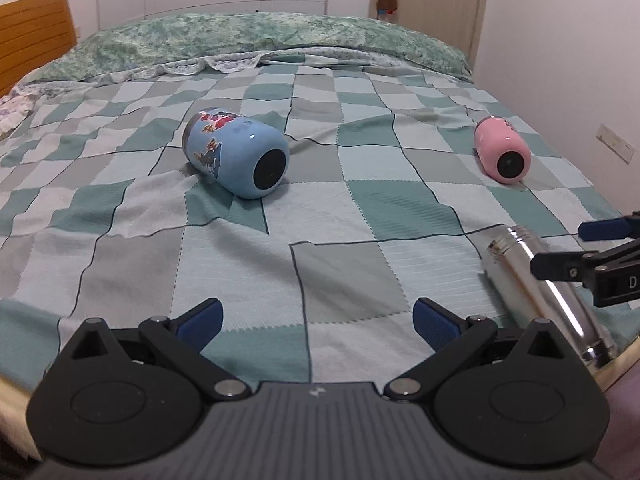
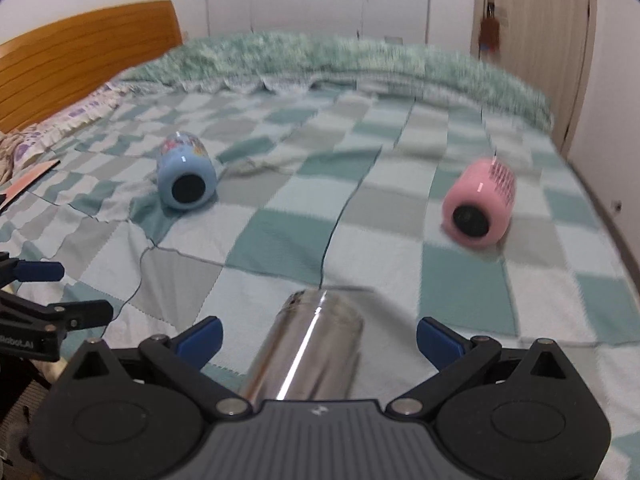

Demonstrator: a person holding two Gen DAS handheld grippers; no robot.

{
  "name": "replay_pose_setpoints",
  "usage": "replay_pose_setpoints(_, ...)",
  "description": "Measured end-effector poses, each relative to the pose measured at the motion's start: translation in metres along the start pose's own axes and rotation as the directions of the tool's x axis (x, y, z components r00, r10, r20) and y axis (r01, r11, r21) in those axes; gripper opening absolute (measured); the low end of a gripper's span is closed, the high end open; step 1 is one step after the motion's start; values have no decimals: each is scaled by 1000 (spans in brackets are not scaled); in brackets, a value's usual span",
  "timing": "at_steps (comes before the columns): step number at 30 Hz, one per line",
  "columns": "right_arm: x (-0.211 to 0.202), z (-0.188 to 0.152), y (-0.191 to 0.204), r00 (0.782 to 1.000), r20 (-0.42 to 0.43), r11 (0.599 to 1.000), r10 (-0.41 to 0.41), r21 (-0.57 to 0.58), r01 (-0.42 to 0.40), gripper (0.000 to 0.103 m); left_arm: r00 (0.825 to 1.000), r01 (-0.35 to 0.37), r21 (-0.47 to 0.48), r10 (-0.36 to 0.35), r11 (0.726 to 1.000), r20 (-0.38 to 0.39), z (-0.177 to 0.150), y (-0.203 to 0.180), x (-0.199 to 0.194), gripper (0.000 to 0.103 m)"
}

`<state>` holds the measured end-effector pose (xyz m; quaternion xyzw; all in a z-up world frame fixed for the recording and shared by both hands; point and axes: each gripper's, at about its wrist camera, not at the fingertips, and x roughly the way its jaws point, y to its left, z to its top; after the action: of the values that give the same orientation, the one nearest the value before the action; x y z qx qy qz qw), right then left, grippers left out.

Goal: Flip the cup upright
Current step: 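Close the right gripper on the silver cup's base while the left gripper releases it, then rotate the right gripper to turn the silver cup upright, opening up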

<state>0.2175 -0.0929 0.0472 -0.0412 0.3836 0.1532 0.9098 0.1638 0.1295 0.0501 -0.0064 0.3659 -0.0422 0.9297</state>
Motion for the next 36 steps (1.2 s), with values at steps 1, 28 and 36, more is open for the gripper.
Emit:
replay_pose_setpoints(1,5,1,0,1000,-18,1000,5,14,-5,103,1000,7,5,-7,1000,1,2,3,4,103)
replay_pose_setpoints(28,74,15,-20,949,-305,952,83,306,16,63,986,168,133,-164,977,-38,7,3,49,103)
replay_pose_setpoints(36,37,18,-15,985,-116,963,124,252,-91,63,982,188,125,-188,974,-9,10,0,41,103)
